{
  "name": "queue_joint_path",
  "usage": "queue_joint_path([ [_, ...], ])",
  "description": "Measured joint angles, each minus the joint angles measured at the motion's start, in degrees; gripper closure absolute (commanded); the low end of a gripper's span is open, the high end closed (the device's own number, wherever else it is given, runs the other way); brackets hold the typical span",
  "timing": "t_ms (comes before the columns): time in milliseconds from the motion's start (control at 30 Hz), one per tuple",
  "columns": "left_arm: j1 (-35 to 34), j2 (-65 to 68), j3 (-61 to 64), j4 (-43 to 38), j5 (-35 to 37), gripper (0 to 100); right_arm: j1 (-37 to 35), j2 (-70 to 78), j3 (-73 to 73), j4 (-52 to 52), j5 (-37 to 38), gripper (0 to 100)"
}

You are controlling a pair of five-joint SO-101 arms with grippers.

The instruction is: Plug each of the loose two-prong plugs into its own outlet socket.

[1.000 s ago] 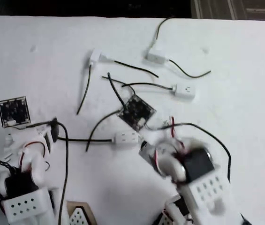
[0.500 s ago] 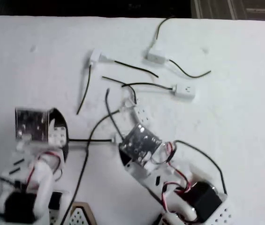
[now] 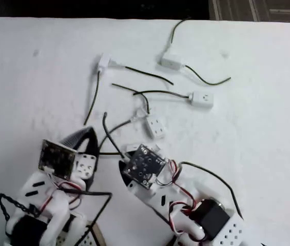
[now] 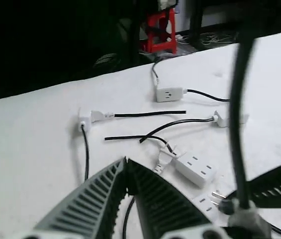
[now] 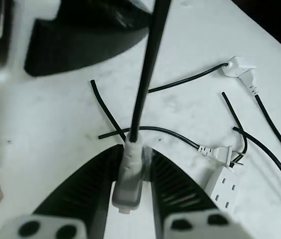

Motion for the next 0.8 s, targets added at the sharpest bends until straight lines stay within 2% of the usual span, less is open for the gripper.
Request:
queue_joint_path([
  [133, 6.8, 0.0, 0.0, 0.4, -0.2, 98, -0.1, 0.0, 1.2, -2.0, 0.0, 98.1],
  [367, 19.1, 0.0, 0.0, 5.6, -6.2, 98, 0.1, 0.0, 1.2, -2.1, 0.0, 98.1],
  [800, 20.2, -0.1, 3.4, 6.4, -12.3, 98, 0.2, 0.2, 3.3, -2.0, 0.0, 98.1],
])
